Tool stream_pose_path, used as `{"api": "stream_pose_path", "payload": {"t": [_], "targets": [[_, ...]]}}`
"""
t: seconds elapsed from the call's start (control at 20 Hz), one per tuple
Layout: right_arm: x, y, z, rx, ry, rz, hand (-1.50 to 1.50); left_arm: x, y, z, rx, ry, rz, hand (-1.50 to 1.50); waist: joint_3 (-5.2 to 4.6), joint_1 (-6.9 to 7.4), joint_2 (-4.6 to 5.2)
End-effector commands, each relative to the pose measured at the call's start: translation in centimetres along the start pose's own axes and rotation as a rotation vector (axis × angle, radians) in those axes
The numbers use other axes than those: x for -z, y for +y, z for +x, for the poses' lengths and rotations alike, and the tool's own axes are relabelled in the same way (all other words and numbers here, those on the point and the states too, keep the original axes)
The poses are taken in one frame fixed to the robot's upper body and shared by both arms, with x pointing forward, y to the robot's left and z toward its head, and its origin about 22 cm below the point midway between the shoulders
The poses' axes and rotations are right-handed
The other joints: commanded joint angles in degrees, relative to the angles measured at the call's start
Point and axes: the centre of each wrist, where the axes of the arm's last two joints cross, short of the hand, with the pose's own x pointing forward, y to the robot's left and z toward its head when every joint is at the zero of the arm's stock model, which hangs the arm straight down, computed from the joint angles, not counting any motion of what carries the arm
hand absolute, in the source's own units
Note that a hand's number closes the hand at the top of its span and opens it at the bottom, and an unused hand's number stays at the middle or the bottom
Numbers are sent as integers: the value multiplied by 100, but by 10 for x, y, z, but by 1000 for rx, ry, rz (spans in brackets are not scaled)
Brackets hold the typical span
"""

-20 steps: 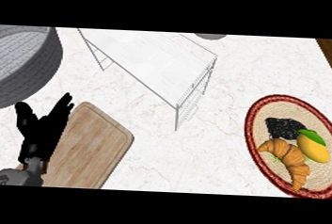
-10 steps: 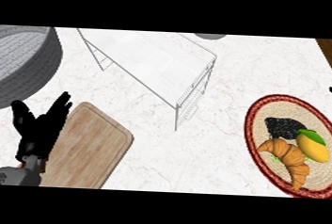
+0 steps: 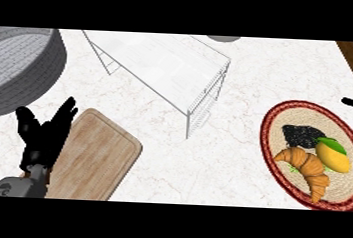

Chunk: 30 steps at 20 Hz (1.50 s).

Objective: Pick the lemon from the placemat and place it in the tiered shelf

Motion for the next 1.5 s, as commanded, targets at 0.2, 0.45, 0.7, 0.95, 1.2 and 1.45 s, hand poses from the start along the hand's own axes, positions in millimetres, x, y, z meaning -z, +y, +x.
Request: {"api": "stream_pose_path", "payload": {"t": [0.2,0.45,0.7,0.95,1.2,1.45], "targets": [[11,30,1,-4,22,-40,-150,-6,-9,-10,-22,94,-24,0,-55,38,55],[5,55,0,-36,58,-26,-150,-8,-2,-2,-16,82,-31,0,-55,8,45],[11,60,-33,-78,86,-62,-150,-5,-11,-19,-3,84,-45,0,-53,38,62],[23,80,-34,-89,76,-102,-150,-16,-1,-24,-7,88,-25,0,-53,43,56],[28,60,-42,-25,24,-106,-150,0,-9,-31,-5,96,-46,0,-57,8,64],[65,89,-12,-36,9,-116,-150,2,-2,-6,-6,92,-50,0,-57,22,58]]}}
